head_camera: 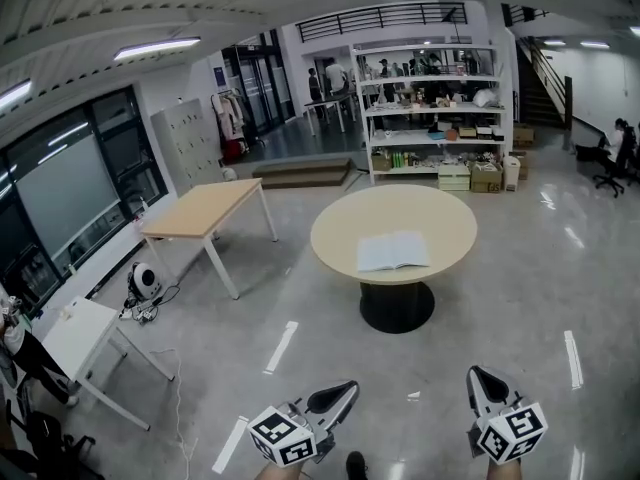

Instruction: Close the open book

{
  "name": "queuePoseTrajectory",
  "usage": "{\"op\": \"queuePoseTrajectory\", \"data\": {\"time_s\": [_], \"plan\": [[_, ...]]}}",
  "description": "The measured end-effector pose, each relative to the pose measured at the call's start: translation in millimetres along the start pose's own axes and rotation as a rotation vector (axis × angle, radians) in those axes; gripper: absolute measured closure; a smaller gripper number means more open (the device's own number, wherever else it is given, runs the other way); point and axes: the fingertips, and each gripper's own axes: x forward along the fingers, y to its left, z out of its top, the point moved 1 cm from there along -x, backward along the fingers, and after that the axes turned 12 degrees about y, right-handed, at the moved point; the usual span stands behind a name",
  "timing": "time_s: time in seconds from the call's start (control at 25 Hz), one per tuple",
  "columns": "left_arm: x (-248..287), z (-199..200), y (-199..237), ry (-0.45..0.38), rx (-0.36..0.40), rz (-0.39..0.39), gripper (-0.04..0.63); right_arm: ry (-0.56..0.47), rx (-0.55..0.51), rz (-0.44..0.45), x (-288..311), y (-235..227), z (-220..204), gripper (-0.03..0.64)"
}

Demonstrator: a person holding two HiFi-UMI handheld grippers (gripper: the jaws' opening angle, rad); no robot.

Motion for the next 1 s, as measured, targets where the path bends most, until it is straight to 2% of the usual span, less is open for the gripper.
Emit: {"op": "queuePoseTrajectory", "data": {"time_s": [0.16,0.32,0.48,0.64,1.0], "plan": [[36.0,5.5,55.1,0.001,0.002,-0.010,0.597,0.016,-0.012,-0.013,60.5,-22.5,10.2,0.618],[70.2,23.2,126.4,0.006,0.030,0.013,0.597,0.014,-0.012,-0.023,130.5,-35.8,36.9,0.618],[91.8,39.6,186.2,0.007,0.026,-0.058,0.597,0.019,-0.003,-0.024,199.3,-30.1,55.5,0.618],[112.0,51.1,245.2,0.009,0.014,-0.069,0.597,0.023,0.001,-0.034,256.9,-31.1,69.6,0.618],[182.6,67.3,335.5,0.008,-0.009,-0.073,0.597,0.032,-0.004,-0.035,354.2,-83.3,92.5,0.618]]}}
